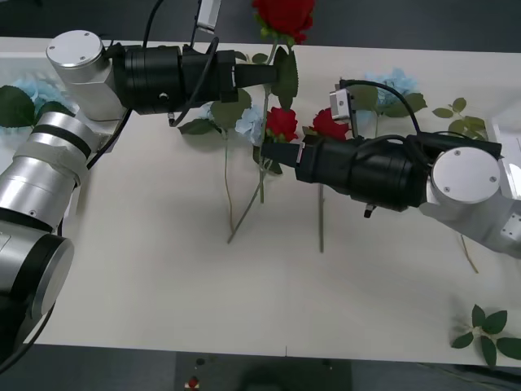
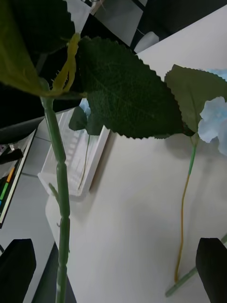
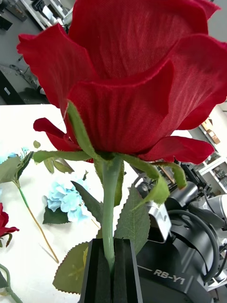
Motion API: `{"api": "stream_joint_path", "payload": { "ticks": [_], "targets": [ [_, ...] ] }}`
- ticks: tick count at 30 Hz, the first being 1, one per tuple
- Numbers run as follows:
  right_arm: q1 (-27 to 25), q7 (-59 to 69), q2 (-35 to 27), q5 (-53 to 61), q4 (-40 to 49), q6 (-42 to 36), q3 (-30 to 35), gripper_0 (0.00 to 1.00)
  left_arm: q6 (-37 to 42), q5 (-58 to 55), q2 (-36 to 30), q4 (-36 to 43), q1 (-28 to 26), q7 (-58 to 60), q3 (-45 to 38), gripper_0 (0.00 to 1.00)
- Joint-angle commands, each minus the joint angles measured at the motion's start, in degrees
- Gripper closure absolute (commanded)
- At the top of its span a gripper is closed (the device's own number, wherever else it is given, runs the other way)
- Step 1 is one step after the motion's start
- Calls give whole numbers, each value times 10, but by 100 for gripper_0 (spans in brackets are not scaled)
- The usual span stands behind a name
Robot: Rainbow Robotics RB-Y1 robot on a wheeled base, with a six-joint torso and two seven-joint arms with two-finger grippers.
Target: Put the red flowers into the right box and the blue flowers into the left box
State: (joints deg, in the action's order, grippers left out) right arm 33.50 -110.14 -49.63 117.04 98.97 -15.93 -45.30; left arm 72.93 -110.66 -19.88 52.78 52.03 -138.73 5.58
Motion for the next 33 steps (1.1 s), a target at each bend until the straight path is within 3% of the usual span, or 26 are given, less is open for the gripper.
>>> {"api": "stream_joint_path", "payload": {
  "ticks": [1, 7, 8, 10, 11, 12, 25, 26, 27, 28, 30, 33],
  "targets": [
    [35, -14, 7, 12, -10, 2, -8, 0, -1, -3, 0, 22, -3, -37, -10, 100],
    [50, -16, 23, 44, -15, 2, -13, 1, -2, -4, 0, 22, -3, -38, -10, 100],
    [51, -17, 24, 45, -16, 2, -13, 11, -1, -4, 0, 22, -3, -38, -11, 100],
    [51, -17, 23, 44, -15, 2, -14, 41, -1, -4, 0, 22, -3, -38, -10, 100],
    [51, -18, 23, 44, -15, 2, -14, 82, -2, -4, 0, 22, -3, -38, -10, 100],
    [51, -18, 23, 44, -16, 2, -13, 100, -2, -5, 0, 22, -3, -38, -10, 100],
    [51, -18, 20, 60, -15, 4, -13, 100, 0, -5, 0, 22, -4, -38, -10, 100],
    [51, -19, 19, 60, -16, 4, -13, 100, 1, -6, 0, 22, -5, -38, -10, 85],
    [51, -19, 17, 59, -15, 4, -13, 100, 1, -6, 0, 22, -5, -38, -11, 62],
    [51, -19, 15, 60, -15, 3, -13, 100, 1, -6, 0, 22, -6, -38, -11, 16],
    [51, -19, 13, 59, -16, 4, -13, 100, 1, -8, 0, 22, -7, -38, -10, 3],
    [51, -19, 10, 60, -15, 3, -13, 100, 0, -10, 0, 22, -8, -38, -10, 0]
  ]
}}
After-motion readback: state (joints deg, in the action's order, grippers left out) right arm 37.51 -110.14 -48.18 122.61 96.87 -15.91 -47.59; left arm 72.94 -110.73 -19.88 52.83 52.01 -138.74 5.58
